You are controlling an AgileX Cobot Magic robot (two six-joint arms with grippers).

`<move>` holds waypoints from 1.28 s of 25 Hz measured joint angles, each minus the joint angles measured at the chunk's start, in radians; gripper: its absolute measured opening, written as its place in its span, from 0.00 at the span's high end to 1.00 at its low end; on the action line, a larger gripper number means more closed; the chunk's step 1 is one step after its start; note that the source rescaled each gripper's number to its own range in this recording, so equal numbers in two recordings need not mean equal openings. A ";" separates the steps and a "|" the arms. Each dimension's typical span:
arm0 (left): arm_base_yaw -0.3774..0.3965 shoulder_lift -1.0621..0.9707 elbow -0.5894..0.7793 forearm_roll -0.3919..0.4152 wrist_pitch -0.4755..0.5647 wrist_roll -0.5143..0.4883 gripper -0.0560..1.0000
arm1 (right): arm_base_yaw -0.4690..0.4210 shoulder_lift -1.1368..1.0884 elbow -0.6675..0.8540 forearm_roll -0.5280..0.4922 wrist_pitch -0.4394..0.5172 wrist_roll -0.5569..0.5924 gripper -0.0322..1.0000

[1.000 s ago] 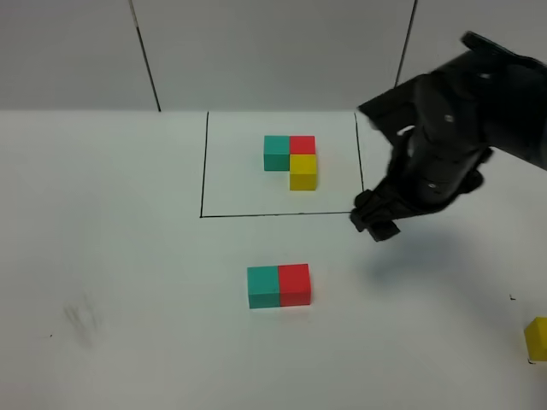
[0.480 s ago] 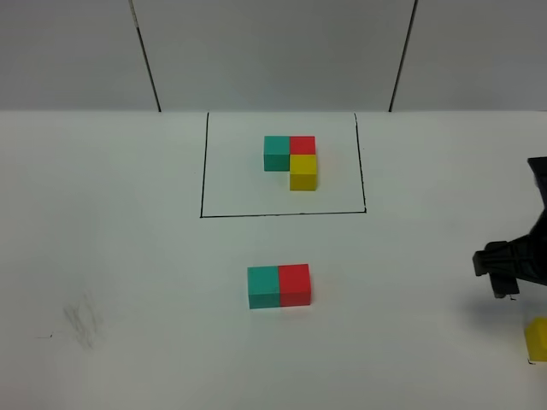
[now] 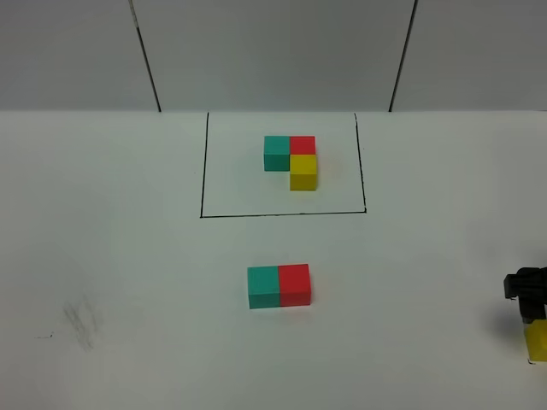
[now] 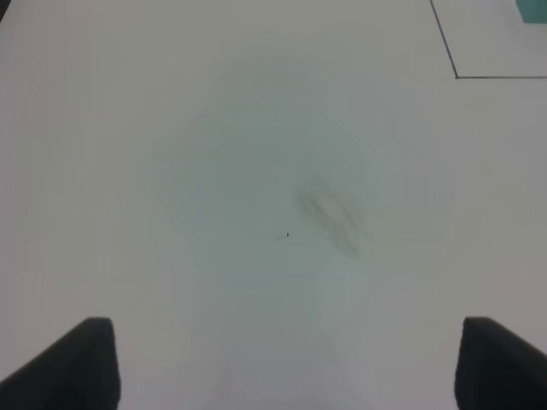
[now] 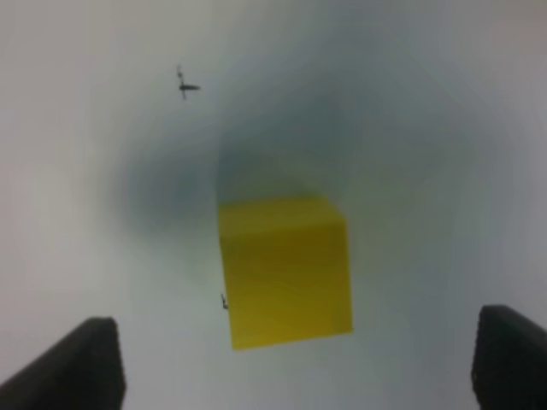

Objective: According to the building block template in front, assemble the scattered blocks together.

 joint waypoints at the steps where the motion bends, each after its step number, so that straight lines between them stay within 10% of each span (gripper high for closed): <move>1: 0.000 0.000 0.000 0.000 0.000 0.000 0.18 | 0.000 0.000 0.009 0.000 -0.013 0.000 0.31; 28: 0.000 0.000 0.000 0.000 0.000 0.000 0.18 | -0.018 0.208 0.050 0.000 -0.167 0.001 0.31; 32: 0.000 0.000 0.000 0.000 0.000 0.000 0.18 | -0.018 0.212 0.050 0.000 -0.167 0.001 0.44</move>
